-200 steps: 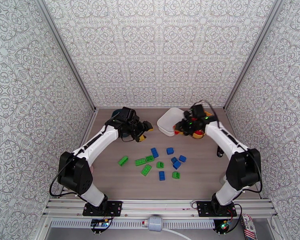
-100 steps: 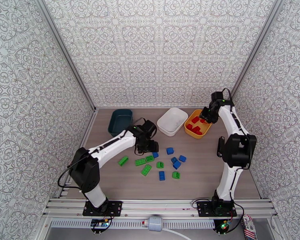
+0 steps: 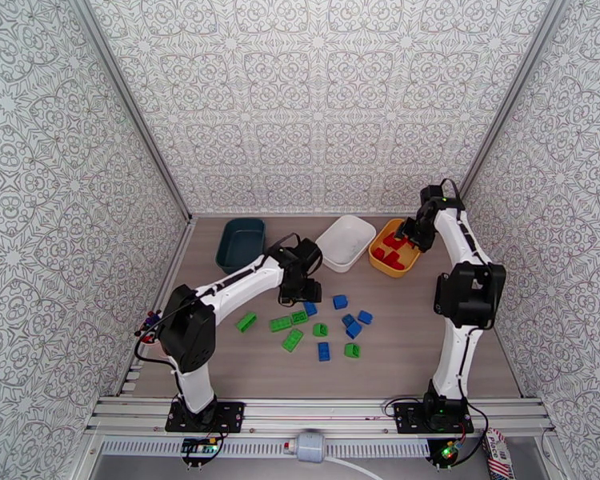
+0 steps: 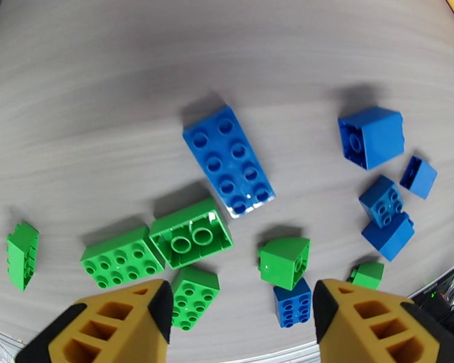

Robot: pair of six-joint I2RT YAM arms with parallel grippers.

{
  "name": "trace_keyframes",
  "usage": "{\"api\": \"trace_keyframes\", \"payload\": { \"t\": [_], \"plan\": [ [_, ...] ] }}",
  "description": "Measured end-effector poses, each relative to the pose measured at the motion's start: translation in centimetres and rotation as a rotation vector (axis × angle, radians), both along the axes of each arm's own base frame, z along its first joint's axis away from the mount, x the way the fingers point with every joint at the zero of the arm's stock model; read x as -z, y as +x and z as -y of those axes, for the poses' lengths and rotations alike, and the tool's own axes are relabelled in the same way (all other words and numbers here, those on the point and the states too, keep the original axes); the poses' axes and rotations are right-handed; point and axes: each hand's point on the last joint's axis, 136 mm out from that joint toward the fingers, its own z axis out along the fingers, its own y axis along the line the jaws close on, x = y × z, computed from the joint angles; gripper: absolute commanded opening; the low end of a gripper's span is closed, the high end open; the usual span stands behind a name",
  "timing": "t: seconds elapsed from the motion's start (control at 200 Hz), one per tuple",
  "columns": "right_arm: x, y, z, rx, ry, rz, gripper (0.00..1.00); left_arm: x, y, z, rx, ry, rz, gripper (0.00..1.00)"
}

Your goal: Sort the legos into containers by color

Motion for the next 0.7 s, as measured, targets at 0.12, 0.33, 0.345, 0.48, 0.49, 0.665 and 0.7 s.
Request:
{"api": "trace_keyframes", "payload": {
  "t": [0.12,0.33,0.345,0.48,0.49,0.665,0.7],
  "plan": [
    [-1.9,-2.3,-1.8,-0.038,0.005,0.041,0.69,1.0,0.8,-0.3,-0.039,0.011,-0.026,0.69],
    [-4.6,-7.3,-8.4,-0.199,0.03,0.118,0.7,3.5,1.6,0.1,-0.08,0.023,-0.092,0.69],
    [-4.6,-7.7,-9.0,-0.215,0.032,0.119,0.7,3.7,1.7,0.1,-0.082,0.024,-0.095,0.69],
    [-4.0,-10.9,-13.0,-0.316,0.044,0.109,0.71,5.2,1.6,0.3,-0.101,0.031,-0.138,0.69],
    [-3.8,-11.2,-13.2,-0.322,0.045,0.106,0.72,5.2,1.6,0.2,-0.102,0.031,-0.14,0.69],
    [-2.6,-14.3,-13.6,-0.311,0.065,0.081,0.72,6.2,1.9,0.2,-0.118,0.03,-0.164,0.68],
    [-2.6,-14.7,-13.4,-0.302,0.069,0.081,0.72,6.3,2.1,0.4,-0.118,0.03,-0.164,0.67]
  ]
}}
